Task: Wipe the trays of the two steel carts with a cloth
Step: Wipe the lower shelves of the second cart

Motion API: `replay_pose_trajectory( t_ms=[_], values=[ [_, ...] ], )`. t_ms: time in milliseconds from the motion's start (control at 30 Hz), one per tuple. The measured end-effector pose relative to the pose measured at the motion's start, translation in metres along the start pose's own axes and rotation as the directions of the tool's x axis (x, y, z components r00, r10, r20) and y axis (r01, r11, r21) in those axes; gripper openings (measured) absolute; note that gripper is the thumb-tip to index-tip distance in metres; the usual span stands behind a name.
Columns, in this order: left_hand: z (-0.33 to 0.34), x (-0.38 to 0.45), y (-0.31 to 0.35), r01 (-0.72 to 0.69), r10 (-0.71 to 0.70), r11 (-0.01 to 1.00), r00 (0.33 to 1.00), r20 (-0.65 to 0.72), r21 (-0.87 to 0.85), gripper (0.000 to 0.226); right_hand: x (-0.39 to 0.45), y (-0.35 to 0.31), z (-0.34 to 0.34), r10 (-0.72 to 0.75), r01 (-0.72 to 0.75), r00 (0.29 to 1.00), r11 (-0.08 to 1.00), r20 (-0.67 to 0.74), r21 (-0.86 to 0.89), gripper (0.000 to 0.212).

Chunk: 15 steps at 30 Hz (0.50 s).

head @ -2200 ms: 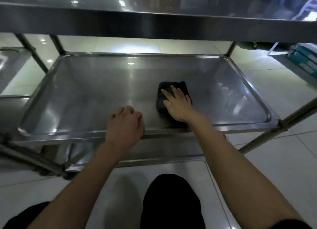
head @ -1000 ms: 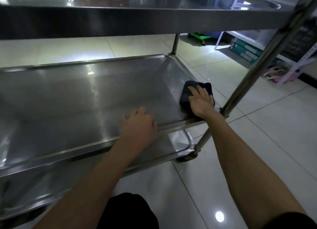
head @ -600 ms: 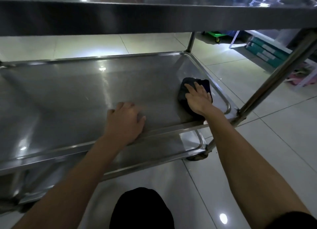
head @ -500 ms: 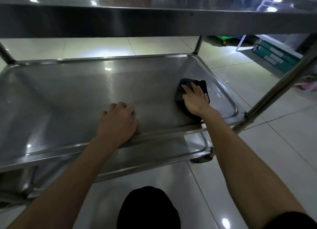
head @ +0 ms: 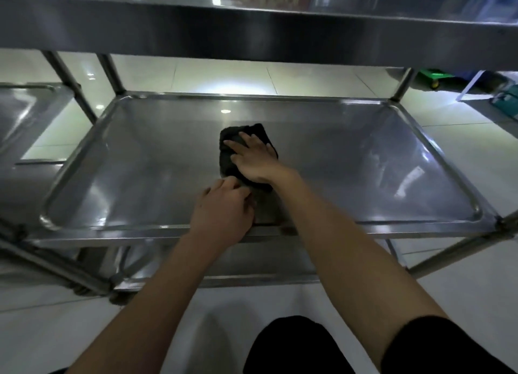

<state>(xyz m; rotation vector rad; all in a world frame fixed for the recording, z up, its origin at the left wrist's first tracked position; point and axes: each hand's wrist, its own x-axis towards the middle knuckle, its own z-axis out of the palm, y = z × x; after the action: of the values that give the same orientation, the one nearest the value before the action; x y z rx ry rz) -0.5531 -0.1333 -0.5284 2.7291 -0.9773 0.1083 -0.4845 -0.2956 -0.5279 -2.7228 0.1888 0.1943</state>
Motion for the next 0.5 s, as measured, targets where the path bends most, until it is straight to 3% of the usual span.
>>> replay_pose_trajectory(
  t_ms=[267,500],
  values=[
    [0.004,0.003,0.03,0.068,-0.067,0.997,0.997,-0.03,0.033,0.032,-0.014,0.05,-0.008,0.038,-0.038,0.998,0.999,-0.04,-0.007,0.052],
    [0.015,0.036,0.125,-0.096,0.1,0.993,0.993,0.061,-0.068,0.032,-0.063,0.179,-0.047,0.209,-0.209,0.972,0.978,-0.105,0.014,0.052]
  ],
)
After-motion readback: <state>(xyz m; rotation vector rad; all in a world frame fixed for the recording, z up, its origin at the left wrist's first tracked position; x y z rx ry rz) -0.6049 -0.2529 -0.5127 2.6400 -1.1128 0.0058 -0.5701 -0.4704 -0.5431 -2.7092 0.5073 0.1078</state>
